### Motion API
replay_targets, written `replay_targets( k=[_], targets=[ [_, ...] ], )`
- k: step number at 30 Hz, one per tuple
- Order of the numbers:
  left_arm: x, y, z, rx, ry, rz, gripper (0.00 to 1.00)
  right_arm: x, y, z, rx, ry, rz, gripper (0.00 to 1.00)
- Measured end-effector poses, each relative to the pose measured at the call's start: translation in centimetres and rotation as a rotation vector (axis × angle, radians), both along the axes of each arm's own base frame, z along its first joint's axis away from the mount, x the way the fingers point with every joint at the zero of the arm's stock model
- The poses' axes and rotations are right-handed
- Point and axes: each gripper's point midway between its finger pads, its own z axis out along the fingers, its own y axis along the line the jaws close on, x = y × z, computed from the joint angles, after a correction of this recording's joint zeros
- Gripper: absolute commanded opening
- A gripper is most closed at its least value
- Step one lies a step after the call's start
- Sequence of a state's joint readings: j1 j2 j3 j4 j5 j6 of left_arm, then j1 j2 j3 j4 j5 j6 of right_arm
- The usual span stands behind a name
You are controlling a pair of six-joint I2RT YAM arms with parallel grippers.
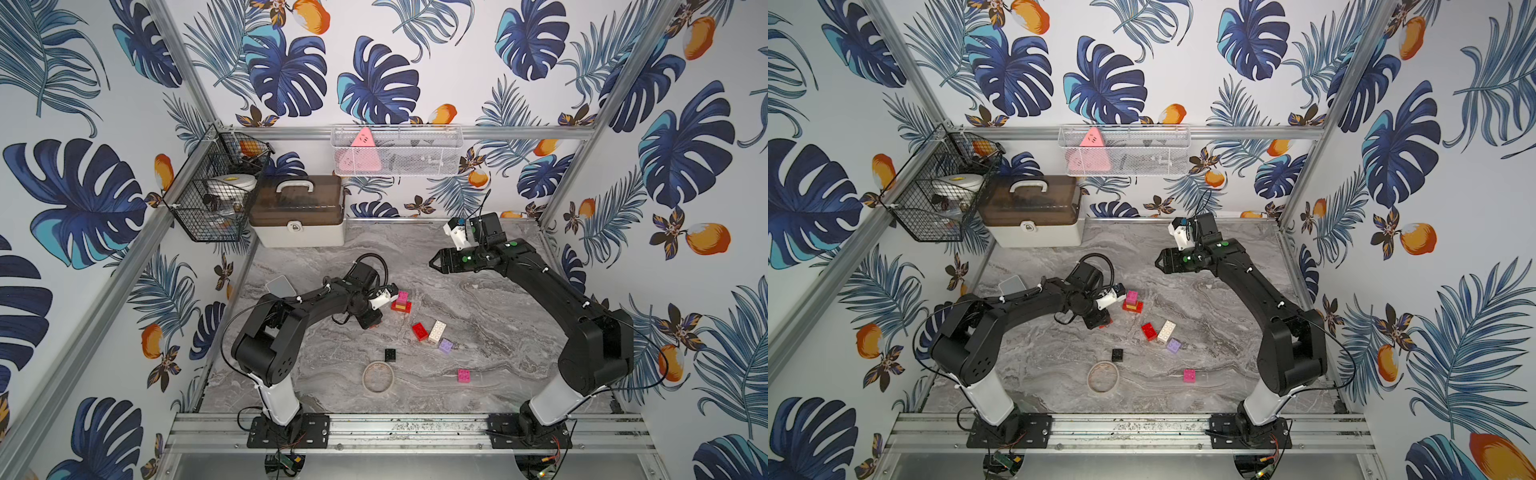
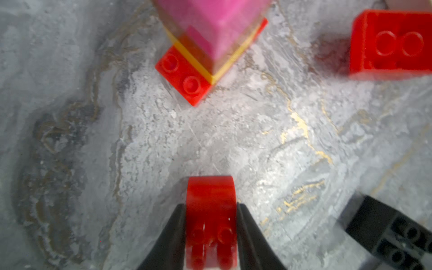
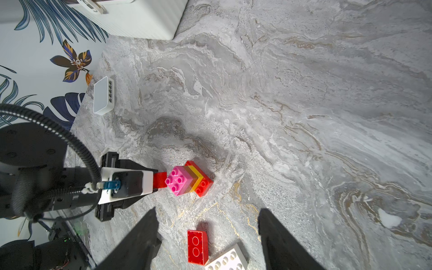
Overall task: Assemble the number 1 with lego
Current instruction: Adjust the lego brick at the center of the board, then pick up the lego brick from the center of the board.
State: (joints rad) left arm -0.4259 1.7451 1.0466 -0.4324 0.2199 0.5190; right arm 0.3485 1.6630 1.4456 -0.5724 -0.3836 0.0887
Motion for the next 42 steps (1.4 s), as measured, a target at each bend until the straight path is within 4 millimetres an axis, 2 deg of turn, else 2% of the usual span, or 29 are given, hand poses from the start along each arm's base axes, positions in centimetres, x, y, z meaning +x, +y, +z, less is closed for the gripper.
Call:
replay_targets(
  k=[2,4,6,9,11,13,16,23,28,34,36,38,42],
  targets=[
    [-0.1,-0.2,1.0,-0.022,-0.021,-0.011,0.64,-0.2,0.1,-0.2,0.006,-0.001,0.009,0.75],
    [0.1,-0.5,2.3,-0.05,-0.056,-0.015,0.7,-0.6,0.3,-0.6,0.011,0.005,0.02,0.8],
    [0.5,-1.0,3.8,-0.091,-0.101,-0.011,0.72,-1.2,0.7,-0.9,0.007,-0.001,0.037,0.8],
    [1.3,-1.4,6.9,-0.197,-0.157,0.045,0.74,-2.6,2.5,-1.1,-0.001,-0.03,0.111,0.77],
    [2.3,-0.6,9.1,-0.288,-0.187,0.142,0.74,-3.9,4.5,-1.5,-0.021,-0.06,0.19,0.75],
    [3.4,1.4,10.8,-0.375,-0.191,0.29,0.72,-5.9,6.8,-2.2,-0.055,-0.093,0.298,0.74],
    [4.5,4.2,12.1,-0.467,-0.169,0.497,0.71,-8.9,10.3,-3.4,-0.09,-0.139,0.467,0.72],
    [3.9,8.1,12.6,-0.526,-0.125,0.788,0.71,-13.0,16.4,-7.5,-0.171,-0.21,0.785,0.68],
    [3.1,10.1,11.8,-0.507,-0.111,0.915,0.71,-12.9,19.5,-10.5,-0.222,-0.232,0.919,0.64],
    [3.0,10.6,11.0,-0.474,-0.081,0.96,0.7,-12.3,20.1,-14.8,-0.319,-0.222,1.006,0.67],
    [2.8,10.7,10.5,-0.459,-0.064,0.967,0.69,-12.2,19.8,-16.1,-0.352,-0.21,1.027,0.63],
    [2.8,10.9,10.3,-0.442,-0.065,0.979,0.69,-11.9,19.8,-16.5,-0.37,-0.222,1.045,0.56],
    [2.6,11.0,10.0,-0.428,-0.053,0.986,0.69,-11.3,20.1,-16.8,-0.391,-0.261,1.069,0.56]
  ],
)
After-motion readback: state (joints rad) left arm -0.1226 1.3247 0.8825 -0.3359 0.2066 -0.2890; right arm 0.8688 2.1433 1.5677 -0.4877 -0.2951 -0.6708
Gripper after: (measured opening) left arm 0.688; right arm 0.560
